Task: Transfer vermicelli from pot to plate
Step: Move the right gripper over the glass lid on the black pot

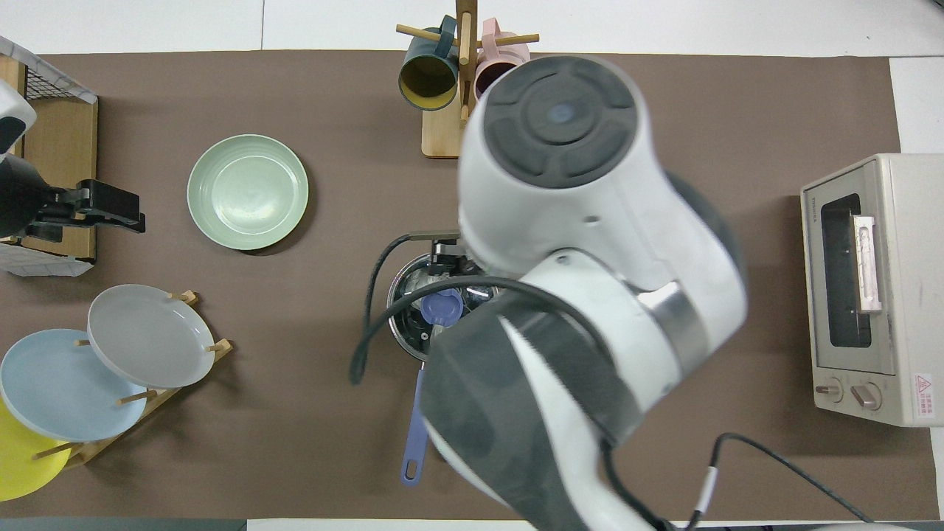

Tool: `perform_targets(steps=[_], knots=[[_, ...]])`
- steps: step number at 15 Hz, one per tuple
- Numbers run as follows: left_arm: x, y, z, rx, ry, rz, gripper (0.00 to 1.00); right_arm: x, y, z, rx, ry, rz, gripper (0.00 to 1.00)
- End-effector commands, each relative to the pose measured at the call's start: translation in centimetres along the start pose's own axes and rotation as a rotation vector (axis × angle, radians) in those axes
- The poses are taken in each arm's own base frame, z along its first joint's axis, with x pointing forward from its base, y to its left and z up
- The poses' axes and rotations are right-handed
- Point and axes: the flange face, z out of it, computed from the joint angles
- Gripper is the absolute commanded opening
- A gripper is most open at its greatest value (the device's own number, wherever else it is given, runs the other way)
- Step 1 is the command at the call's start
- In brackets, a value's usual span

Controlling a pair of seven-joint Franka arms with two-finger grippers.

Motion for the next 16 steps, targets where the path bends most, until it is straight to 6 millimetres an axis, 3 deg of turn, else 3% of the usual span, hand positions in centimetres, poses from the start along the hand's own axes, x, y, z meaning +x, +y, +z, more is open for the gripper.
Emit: perform_targets(steps=[1, 5, 8, 13, 16], knots=[[-0.3, -0.5, -0.4, 0.02, 0.023, -0.013, 1.0, 1.6, -2.0, 1.8, 0.016, 0.038, 0.013, 1.0], [-0.3, -0.5, -0.4, 0.02, 0.024, -0.011, 1.0, 1.0, -3.5, 6.3, -0.026, 0.02, 0.033, 1.0], [-0.2, -0.6, -0.3, 0.02, 0.023, -0.013, 1.0, 0.1, -4.8, 11.3, -0.016, 0.029, 0.043, 1.0], [-0.2, -0.5, -0.3, 0.019, 0.024, -0.011, 1.0, -0.5, -5.1, 14.4, -0.029, 0.015, 0.05, 1.0], [-0.2, -0.5, -0.4, 0.019, 0.027, -0.011, 1.0, -0.8, -5.6, 15.0, -0.019, 0.016, 0.044, 1.0]])
